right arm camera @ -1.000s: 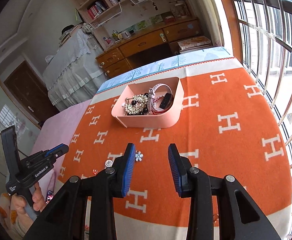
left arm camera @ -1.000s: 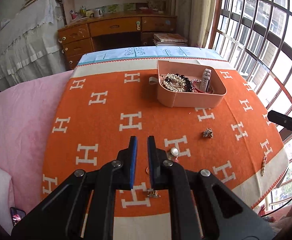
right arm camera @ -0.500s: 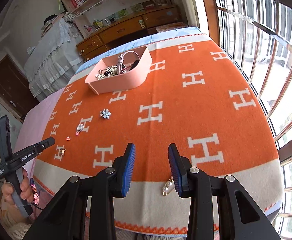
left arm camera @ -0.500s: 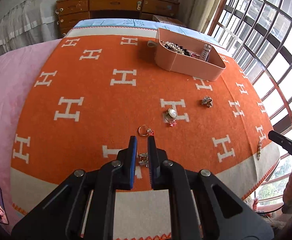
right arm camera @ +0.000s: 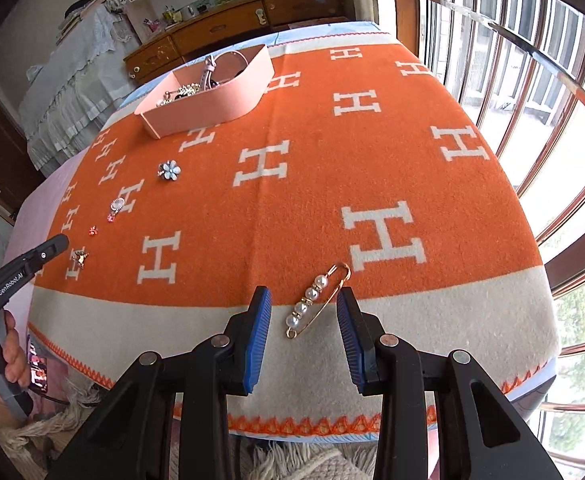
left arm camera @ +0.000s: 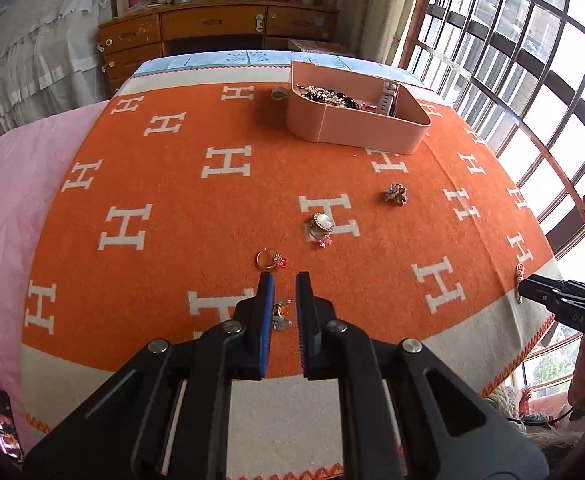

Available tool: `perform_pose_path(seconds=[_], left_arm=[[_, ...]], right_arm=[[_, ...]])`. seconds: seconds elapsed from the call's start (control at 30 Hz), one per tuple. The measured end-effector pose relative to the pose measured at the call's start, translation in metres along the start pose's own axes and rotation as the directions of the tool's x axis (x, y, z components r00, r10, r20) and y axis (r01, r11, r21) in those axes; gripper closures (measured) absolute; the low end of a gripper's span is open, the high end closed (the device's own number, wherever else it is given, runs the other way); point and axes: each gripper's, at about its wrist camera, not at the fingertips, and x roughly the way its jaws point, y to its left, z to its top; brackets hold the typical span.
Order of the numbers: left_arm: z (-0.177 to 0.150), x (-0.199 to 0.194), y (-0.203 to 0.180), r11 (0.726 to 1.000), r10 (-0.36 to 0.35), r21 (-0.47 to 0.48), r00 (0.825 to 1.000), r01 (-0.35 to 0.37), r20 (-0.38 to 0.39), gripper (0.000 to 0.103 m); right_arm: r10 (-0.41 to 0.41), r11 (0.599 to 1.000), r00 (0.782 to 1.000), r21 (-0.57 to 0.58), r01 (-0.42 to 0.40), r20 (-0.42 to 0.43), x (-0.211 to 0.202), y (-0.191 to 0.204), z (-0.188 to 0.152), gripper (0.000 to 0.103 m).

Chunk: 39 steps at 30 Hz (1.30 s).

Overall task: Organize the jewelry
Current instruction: 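Lift both grippers out of the box toward the remaining jewelry, then close the right gripper on the pearl safety-pin brooch, then lower the left gripper onto the white pearl button earring and close it while the right holds the brooch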

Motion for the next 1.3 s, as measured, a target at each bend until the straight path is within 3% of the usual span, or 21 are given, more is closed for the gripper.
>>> perform_pose_path(seconds=[0.2, 0.33, 0.43, 0.57, 0.67, 0.83, 0.97, 1.3], left_arm=[[-0.001, 0.001, -0.003, 1.000, -0.020, -0.004, 1.000, 0.020, 0.007, 0.095], [-0.002, 0.001, -0.005, 1.000, -0.022, 0.001, 1.000, 0.022, 0.007, 0.095], [-0.002, -0.002, -0.006, 1.000, -0.022, 0.002, 1.000, 0.022, 0.017, 0.095], [-0.003, -0.006, -0.003, 1.000, -0.031, -0.003, 0.999, 0.031, 0.029, 0.095], [-0.002, -0.007, 0.000, 0.999, -0.034, -0.008, 0.999, 0.035, 0.030, 0.095], [-0.001, -0.007, 0.001, 0.999, -0.038, -0.009, 0.999, 0.038, 0.029, 0.095], [0.003, -0.004, 0.003, 0.999, -0.045, -0.013, 0.999, 0.046, 0.018, 0.095], [0.025, 0.008, -0.001, 0.996, -0.085, -0.026, 0.996, 0.085, -0.027, 0.095]], right_arm=[[-0.047, 0.998, 0.999, -0.030, 0.047, 0.004, 0.008, 0.005, 0.000, 0.068], [-0.156, 0.978, 0.988, -0.137, 0.157, 0.016, 0.014, 0.025, 0.000, 0.069], [-0.204, 0.958, 0.978, -0.200, 0.206, 0.032, 0.016, 0.037, -0.001, 0.073], [-0.208, 0.951, 0.978, -0.230, 0.207, 0.018, 0.016, 0.043, -0.001, 0.084], [-0.184, 0.958, 0.983, -0.223, 0.179, -0.002, 0.017, 0.042, 0.000, 0.096], [-0.138, 0.976, 0.990, -0.173, 0.134, -0.010, 0.016, 0.034, 0.003, 0.096], [-0.030, 0.990, 0.999, -0.139, 0.032, 0.015, 0.009, 0.036, 0.010, 0.096], [0.115, 0.976, 0.986, -0.199, -0.089, 0.121, -0.004, 0.075, 0.056, 0.096]])
